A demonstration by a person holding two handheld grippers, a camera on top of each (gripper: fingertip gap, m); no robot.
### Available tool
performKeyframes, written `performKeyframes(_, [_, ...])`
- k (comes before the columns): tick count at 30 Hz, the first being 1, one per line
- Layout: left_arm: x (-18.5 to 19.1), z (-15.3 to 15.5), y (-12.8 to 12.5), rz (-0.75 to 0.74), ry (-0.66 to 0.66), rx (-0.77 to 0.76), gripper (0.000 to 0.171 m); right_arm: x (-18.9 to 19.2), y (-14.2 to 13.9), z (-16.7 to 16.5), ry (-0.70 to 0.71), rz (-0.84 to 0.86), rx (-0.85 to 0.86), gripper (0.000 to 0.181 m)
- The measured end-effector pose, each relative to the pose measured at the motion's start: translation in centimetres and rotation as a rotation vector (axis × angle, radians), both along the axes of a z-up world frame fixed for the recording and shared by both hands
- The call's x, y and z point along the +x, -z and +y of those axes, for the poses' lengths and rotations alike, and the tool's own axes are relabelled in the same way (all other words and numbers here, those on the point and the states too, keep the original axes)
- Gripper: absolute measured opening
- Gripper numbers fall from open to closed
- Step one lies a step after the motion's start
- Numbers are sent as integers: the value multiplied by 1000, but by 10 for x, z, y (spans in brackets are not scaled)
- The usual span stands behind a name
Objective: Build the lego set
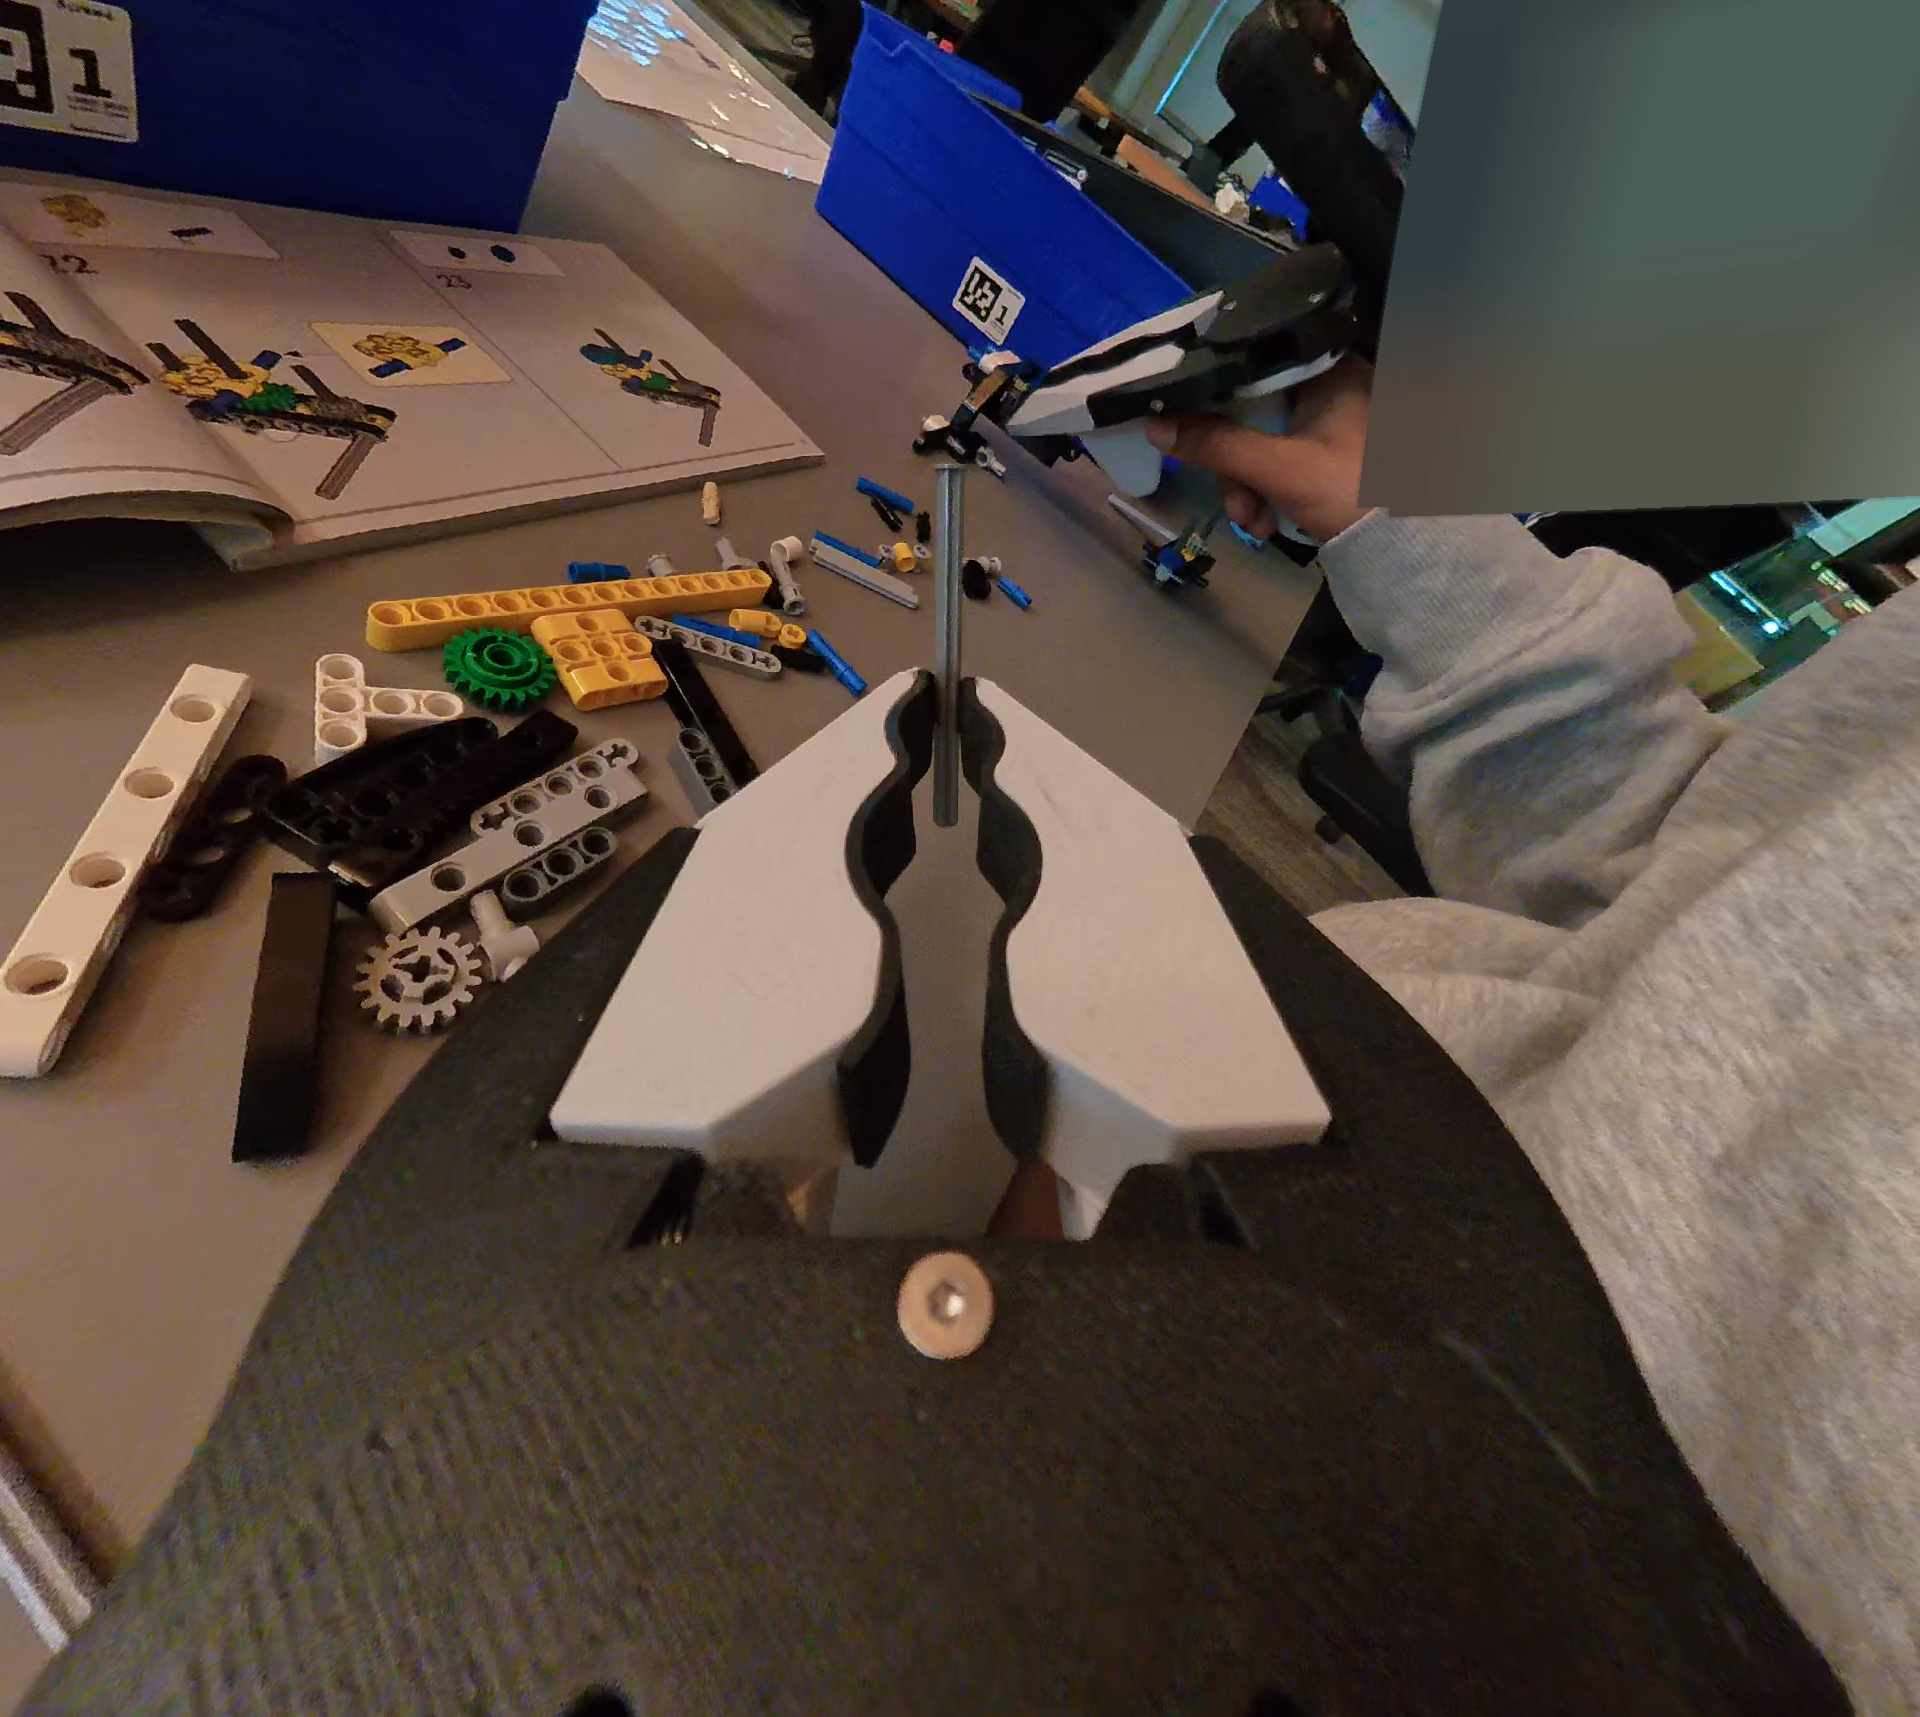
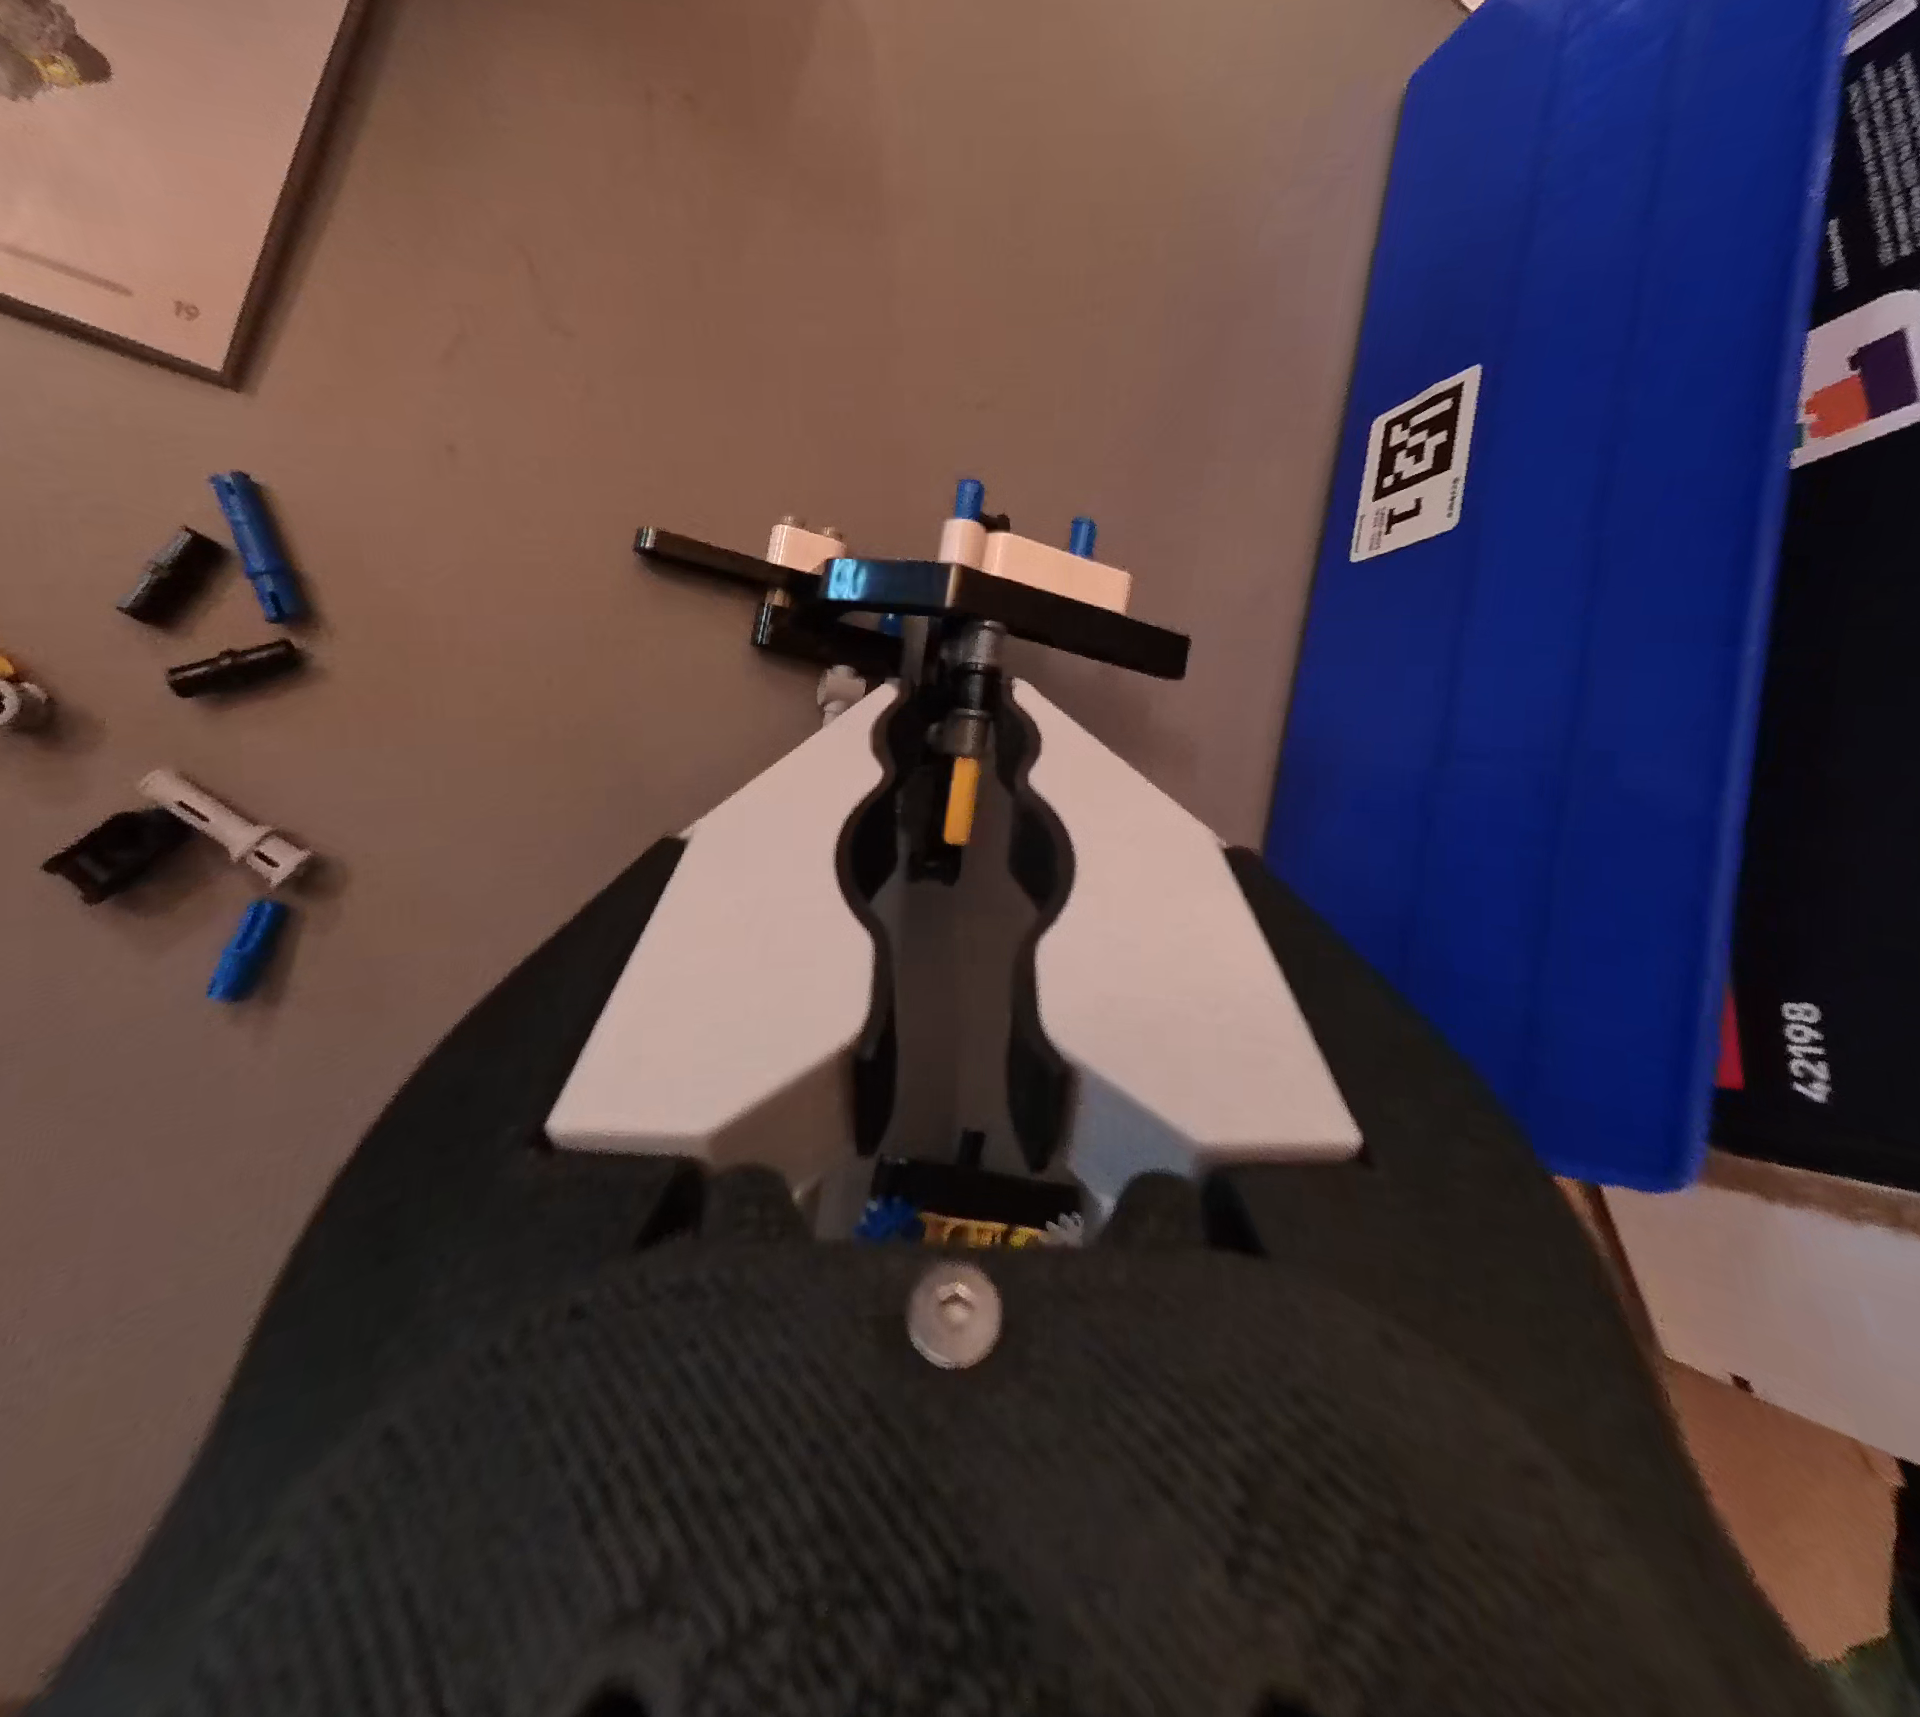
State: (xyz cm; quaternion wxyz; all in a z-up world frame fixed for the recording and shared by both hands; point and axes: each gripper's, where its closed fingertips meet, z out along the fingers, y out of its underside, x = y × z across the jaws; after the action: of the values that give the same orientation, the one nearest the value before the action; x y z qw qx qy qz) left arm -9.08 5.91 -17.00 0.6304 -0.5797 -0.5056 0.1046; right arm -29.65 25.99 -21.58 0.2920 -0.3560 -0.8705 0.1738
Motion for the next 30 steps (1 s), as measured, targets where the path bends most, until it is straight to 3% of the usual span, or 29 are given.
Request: performKeyframes(30, [1, 2, -1, 1, 6, 1, 2, 9, 8, 7, -4, -66, 32, 26])
